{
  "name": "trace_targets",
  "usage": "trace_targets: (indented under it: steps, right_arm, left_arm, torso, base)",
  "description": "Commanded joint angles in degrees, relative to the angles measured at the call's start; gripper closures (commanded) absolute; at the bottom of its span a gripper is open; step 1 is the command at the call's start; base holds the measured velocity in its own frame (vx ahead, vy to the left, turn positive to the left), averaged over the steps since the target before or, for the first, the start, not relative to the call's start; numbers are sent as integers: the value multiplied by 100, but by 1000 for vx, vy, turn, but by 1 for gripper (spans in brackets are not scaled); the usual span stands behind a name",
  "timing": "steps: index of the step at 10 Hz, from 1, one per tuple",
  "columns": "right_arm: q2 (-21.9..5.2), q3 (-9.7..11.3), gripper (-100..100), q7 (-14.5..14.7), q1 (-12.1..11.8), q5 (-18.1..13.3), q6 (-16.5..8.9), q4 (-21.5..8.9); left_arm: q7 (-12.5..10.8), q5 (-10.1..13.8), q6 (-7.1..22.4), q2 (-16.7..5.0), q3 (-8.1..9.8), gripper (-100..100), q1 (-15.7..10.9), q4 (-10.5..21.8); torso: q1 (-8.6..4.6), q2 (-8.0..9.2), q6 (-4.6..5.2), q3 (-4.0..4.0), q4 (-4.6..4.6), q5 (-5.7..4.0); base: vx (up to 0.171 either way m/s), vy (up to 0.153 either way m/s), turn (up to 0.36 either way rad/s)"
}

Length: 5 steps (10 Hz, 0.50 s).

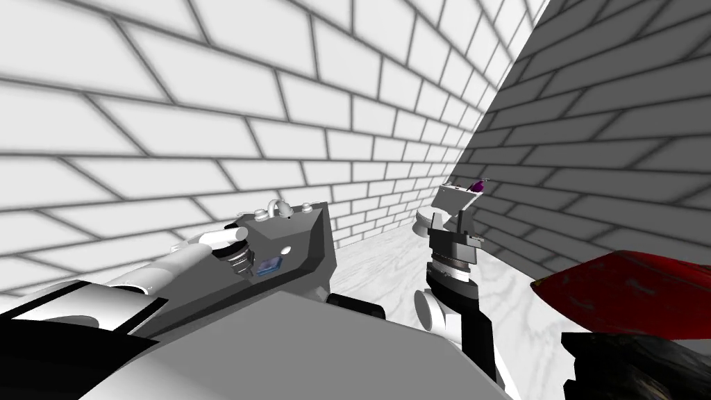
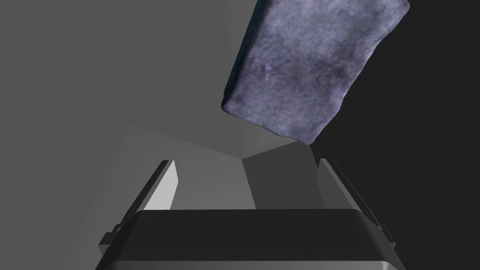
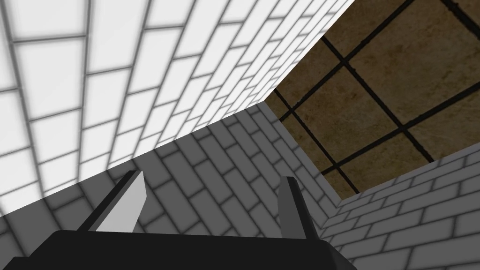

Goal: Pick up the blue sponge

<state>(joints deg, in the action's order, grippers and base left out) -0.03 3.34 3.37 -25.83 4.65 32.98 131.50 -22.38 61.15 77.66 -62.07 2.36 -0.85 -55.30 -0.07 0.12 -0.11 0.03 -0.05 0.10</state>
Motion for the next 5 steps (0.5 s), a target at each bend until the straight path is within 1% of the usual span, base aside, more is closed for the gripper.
trace_targets:
  steps: [1,2,3,4,5]
  right_arm:
    - [0,0,0,0,0,0,0,0]
    - [0,-1,0,0,-2,0,0,0]
    - [0,-1,0,0,-1,0,0,0]
    - [0,0,0,0,0,0,0,0]
    - [0,-1,0,0,-2,0,0,0]
  left_arm:
    - [275,-286,66,286,100,-100,-286,286]
    - [275,-452,66,397,100,-100,-468,338]
    - [275,-624,66,397,100,-100,-584,338]
    - [538,-797,136,651,204,-100,-816,647]
    - [538,-958,136,785,204,-100,-927,647]
  torso:
    - [0,0,0,0,0,0]
    - [8,-5,-11,-2,-1,3]
    - [3,-10,-5,-5,-2,2]
    - [-1,-7,3,-4,-1,0]
    - [-3,-9,-7,-5,-2,2]
  base:
    - [34,18,347]
    - [48,-2,343]
    - [24,-12,33]
    - [43,-7,310]
    - [53,-65,199]
